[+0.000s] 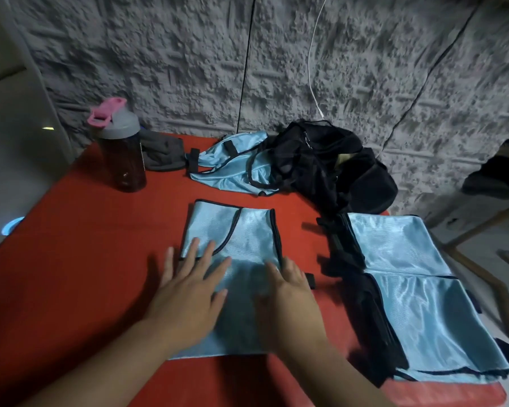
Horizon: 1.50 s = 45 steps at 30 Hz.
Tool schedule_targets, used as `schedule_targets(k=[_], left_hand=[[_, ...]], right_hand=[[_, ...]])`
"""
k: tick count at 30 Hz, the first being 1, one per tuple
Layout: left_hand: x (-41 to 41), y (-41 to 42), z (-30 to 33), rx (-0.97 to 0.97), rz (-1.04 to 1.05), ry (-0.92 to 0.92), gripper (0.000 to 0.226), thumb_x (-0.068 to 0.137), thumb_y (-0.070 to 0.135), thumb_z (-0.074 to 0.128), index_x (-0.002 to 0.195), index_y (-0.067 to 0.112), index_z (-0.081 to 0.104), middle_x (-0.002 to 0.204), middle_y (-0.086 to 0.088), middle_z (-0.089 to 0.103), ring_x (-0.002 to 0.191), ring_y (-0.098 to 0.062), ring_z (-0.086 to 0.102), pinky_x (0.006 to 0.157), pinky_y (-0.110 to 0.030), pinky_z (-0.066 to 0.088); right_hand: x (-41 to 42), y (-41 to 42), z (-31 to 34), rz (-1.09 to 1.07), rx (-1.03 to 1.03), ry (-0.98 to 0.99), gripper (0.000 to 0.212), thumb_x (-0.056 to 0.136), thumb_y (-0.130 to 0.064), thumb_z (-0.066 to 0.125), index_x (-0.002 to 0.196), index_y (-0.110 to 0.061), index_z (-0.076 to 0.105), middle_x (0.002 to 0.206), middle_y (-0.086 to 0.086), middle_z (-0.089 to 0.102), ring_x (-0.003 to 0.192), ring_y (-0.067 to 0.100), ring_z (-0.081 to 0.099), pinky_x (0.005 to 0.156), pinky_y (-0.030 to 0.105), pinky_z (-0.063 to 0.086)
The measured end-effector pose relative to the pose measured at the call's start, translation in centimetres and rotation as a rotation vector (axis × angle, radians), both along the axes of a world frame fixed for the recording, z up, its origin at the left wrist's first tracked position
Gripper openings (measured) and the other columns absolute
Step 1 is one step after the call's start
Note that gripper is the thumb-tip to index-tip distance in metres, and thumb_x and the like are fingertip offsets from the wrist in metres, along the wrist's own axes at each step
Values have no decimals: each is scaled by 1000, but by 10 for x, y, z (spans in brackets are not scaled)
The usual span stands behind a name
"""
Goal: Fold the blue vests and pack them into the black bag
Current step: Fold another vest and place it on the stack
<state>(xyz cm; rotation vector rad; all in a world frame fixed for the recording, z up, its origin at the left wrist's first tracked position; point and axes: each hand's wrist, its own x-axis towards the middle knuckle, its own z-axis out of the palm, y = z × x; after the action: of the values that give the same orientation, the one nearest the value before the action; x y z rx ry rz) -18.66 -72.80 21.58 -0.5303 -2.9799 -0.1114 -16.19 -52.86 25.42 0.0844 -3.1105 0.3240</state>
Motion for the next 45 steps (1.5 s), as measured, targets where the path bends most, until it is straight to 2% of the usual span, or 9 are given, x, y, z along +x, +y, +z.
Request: schedule_targets(k=[2,4,9,11,15,25,32,36,45], left_hand=[[2,9,-2,-32,-75,-12,72,79,33,40,149,22,48,162,-8,32,154,-31,18,117,-61,9],[6,12,-10,-91,-115,-66,82,71,28,39,153,16,43,163,-8,30,155,-29,13,119,-57,10],[11,11,-19,-6,-78,-84,66,92,40,36,153,15,42,162,-3,35,153,-19,23,119,-48,20],[11,11,-19,9,-64,-82,65,96,46,35,155,19,38,164,-1,30,154,-17,19,119,-48,19],[13,11,-17,18,-33,-108,66,100,57,30,158,25,32,166,1,21,155,-16,12,120,-48,16],[17,11,-13,-8,-17,-139,75,97,72,16,160,33,19,169,3,9,156,-17,-4,124,-48,10],[16,15,-8,-22,22,-175,87,86,83,4,160,38,13,169,-2,6,156,-26,-9,124,-52,8],[17,15,-6,-59,4,-174,88,85,85,8,159,41,-7,168,-2,-16,150,-26,-29,124,-52,-6],[16,0,4,-48,34,-240,122,54,109,7,155,44,-19,163,-2,-33,144,-18,-41,122,-53,-13]], right_hand=[[-13,-16,-6,154,-18,67,70,81,-33,31,142,-7,55,150,25,47,143,36,43,117,45,38],[-20,-30,-16,260,-18,0,75,84,-29,21,153,-8,40,161,22,32,152,35,25,122,47,27],[-22,-24,-36,194,38,-87,80,93,-55,-5,163,-19,8,171,7,3,157,20,-8,126,40,-6],[-20,-17,-40,158,68,-94,80,96,-61,-4,163,-19,2,171,5,-4,156,17,-15,125,39,-10],[-15,-2,-39,57,70,-84,85,97,-70,9,163,-17,3,170,0,-6,155,12,-17,124,39,-10],[-9,4,-34,80,36,-102,85,97,-70,2,162,-17,-6,169,-1,-15,151,10,-27,126,43,-6],[-7,3,-36,69,28,-78,89,96,-73,4,163,-15,-3,170,1,-12,153,12,-24,126,45,-6],[-7,3,-35,74,29,-86,96,92,-81,0,162,-16,-7,169,1,-17,152,12,-26,126,45,-7],[-4,5,-30,98,-12,-33,108,83,-94,11,163,-22,3,171,2,-5,155,13,-19,126,46,-3]])
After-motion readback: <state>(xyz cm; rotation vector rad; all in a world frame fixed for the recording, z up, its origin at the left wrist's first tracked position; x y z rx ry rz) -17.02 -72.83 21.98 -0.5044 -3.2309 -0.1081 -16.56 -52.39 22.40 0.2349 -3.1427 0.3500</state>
